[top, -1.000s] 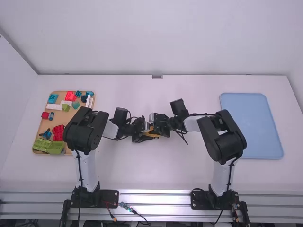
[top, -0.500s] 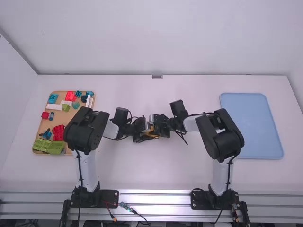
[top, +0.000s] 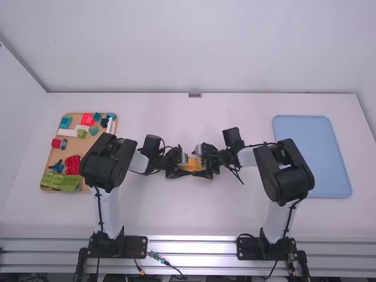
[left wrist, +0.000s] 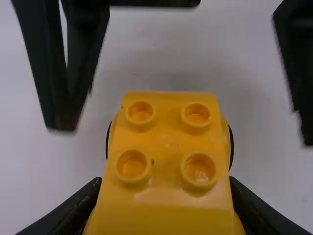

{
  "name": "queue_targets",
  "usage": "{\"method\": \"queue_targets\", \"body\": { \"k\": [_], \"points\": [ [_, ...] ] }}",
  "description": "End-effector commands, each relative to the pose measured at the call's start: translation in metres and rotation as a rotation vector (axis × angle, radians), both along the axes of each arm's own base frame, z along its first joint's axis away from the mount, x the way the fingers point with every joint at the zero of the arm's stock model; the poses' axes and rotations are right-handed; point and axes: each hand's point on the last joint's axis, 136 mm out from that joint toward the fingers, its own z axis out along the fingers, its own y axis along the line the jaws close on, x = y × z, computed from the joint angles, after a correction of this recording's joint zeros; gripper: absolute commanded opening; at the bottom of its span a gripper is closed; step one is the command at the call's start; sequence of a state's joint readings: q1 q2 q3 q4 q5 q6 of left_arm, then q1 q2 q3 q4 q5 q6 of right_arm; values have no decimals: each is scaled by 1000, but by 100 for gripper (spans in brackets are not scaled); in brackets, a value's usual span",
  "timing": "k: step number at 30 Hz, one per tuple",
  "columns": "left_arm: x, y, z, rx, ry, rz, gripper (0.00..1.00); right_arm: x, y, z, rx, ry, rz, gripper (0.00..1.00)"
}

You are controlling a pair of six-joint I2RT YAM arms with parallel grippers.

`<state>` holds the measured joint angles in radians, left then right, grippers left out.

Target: Assemble lego blocks to make yellow taxi

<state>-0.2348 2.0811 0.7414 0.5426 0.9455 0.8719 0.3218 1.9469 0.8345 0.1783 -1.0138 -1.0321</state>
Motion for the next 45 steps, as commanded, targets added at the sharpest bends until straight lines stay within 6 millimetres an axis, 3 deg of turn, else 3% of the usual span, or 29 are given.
{"method": "queue_targets", "body": {
  "k": [1, 2, 5, 6, 9, 15, 18, 24, 27, 31, 34, 38, 45],
  "points": [
    [-5, 6, -24, 72, 41, 31, 62, 1, -6, 28, 47, -77, 2, 98],
    [-5, 6, -24, 73, 41, 32, 72, 0, -10, 33, 51, -86, -8, 99],
    [-5, 6, -24, 74, 40, 33, 77, -1, -22, 45, 57, -116, -41, 99],
    [-5, 6, -24, 74, 39, 32, 90, -2, -28, 52, 61, -133, -57, 100],
    [-4, 6, -24, 74, 36, 33, 99, 0, -37, 56, 57, -149, -85, 99],
    [-5, 6, -22, 74, 35, 34, 99, 5, -50, 55, 16, -110, -174, 99],
    [-6, 9, -12, 79, 36, 41, 99, 6, -53, 47, -19, -95, -201, 99],
    [-3, 28, 11, 164, 14, 115, 99, 6, -59, 36, -69, -94, -230, 99],
    [-13, 37, 30, 200, -29, 94, 99, -1, -61, 27, -88, -134, -203, 99],
    [-13, 45, 53, 199, -61, 110, 99, -12, -59, 21, -52, -163, -181, 99],
    [-11, 50, 68, 182, -80, 113, 99, -9, -59, 16, -24, -150, -216, 99],
    [-13, 58, 91, 82, -111, 64, 99, -7, -48, 3, 46, -91, -203, 99],
    [-8, 89, 96, 24, -81, 138, 99, -2, -21, -14, 88, 16, -125, 99]
  ]
}}
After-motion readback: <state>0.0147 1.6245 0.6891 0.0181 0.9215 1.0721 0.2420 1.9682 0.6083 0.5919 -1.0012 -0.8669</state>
